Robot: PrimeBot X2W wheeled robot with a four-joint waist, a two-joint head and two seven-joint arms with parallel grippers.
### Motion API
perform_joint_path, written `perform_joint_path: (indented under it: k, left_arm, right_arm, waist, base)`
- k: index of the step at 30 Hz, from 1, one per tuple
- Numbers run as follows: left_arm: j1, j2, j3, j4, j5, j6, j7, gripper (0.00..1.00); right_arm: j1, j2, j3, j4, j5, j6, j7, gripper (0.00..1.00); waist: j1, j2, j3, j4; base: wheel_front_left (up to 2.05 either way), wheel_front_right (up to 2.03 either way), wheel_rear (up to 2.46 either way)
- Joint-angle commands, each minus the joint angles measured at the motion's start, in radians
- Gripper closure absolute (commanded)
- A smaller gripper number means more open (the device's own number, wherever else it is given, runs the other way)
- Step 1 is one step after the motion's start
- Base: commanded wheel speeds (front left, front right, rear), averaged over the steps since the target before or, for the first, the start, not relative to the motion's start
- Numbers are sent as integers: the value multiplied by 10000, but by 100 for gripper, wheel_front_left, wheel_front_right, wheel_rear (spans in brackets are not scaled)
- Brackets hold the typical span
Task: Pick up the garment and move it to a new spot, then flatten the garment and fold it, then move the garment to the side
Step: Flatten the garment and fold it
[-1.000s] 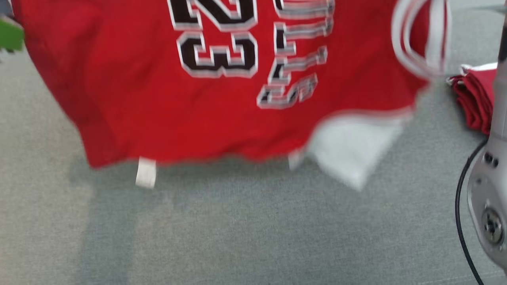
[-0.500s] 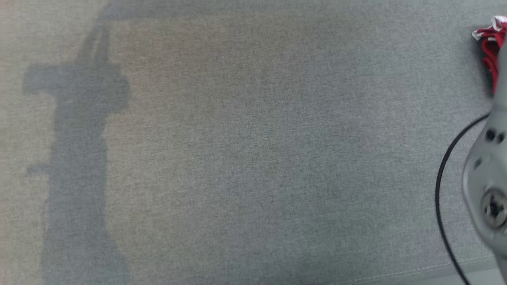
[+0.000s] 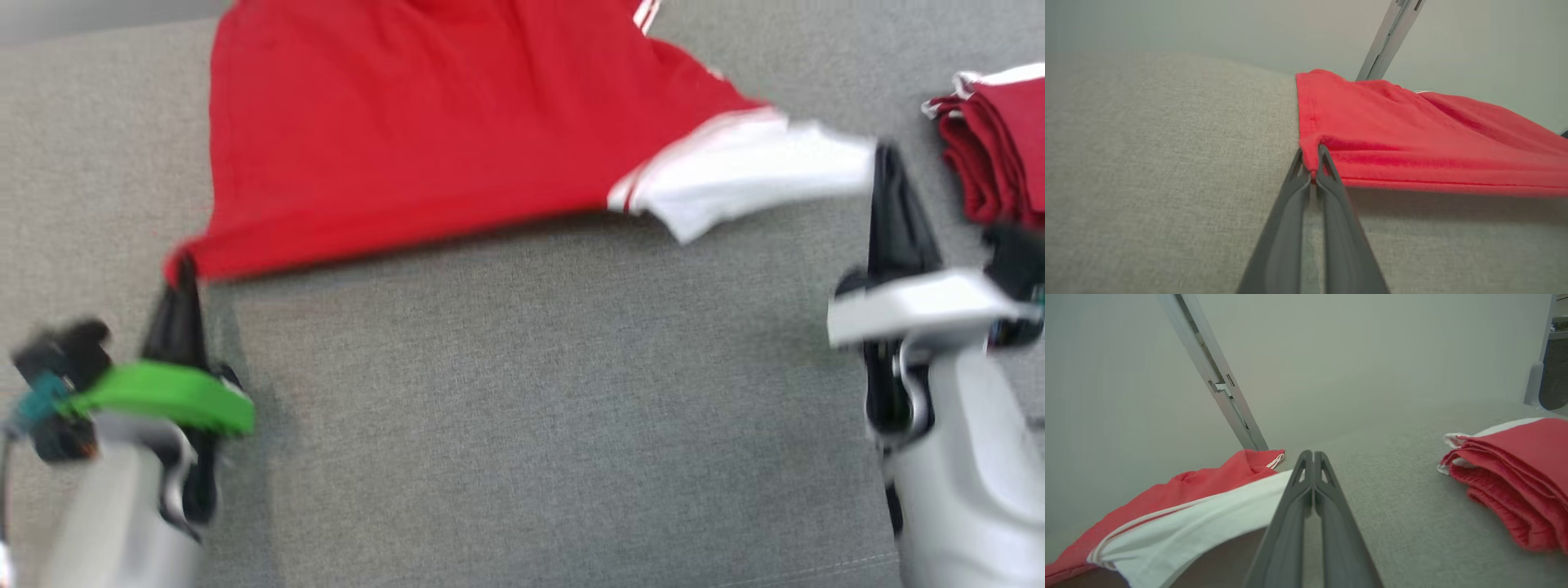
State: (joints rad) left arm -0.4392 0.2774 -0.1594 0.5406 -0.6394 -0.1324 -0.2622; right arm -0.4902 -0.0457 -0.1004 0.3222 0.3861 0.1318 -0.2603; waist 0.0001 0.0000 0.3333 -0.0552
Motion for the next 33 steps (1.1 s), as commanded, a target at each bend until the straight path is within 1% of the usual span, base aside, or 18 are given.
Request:
perform_joint_path:
  k: [1, 4, 6, 12, 20, 23, 25, 29, 33]
  left_arm:
    - [397, -94, 167, 100, -23, 32, -30, 100]
    - [1297, -507, 268, 351, 180, 32, -31, 100]
    - [1722, -743, 381, 459, 383, 32, -31, 100]
    - [2932, -1296, 799, 579, 923, 32, -32, 100]
    - [4263, -1740, 800, 61, 1351, 32, -32, 100]
    - [4501, -1804, 735, -449, 1443, 34, -32, 100]
    - [4422, -1834, 599, -797, 1497, 34, -32, 100]
    - [3797, -1782, 345, -1304, 1430, 32, -32, 100]
    - [2869, -1620, -51, -1185, 1210, 30, -31, 100]
  right_arm:
    - [548, -107, -157, -136, 176, -23, -60, 100]
    - [1746, -90, -15, -172, 483, -23, -60, 100]
    - [2389, -97, 10, -204, 492, -23, -61, 100]
    - [3877, -104, -443, -327, 828, -25, -63, 100]
    - [5332, -136, -790, -688, 1190, -25, -64, 100]
    - [5451, -122, -896, -1030, 1374, -25, -63, 100]
    - [5224, -115, -847, -1230, 1404, -25, -52, 100]
    - [4444, -98, -659, -1486, 1233, -22, 44, 100]
    - [3288, -82, -421, -1157, 1025, -22, 86, 100]
  waist:
    - [-1, 0, -664, 81]
    - [-1, 0, -1163, 118]
    - [-1, 0, -1495, 139]
    - [-1, 0, -2270, 120]
    - [-1, 0, -2917, 188]
    - [-1, 0, -2912, 230]
    - [-1, 0, -2792, 269]
    - [-1, 0, -2383, 375]
    - [-1, 0, -1797, 503]
  base:
    - [0, 0, 0]
    - [0, 0, 0]
    - [0, 0, 0]
    - [0, 0, 0]
    - [0, 0, 0]
    - [0, 0, 0]
    - [0, 0, 0]
    - [0, 0, 0]
    - [0, 0, 0]
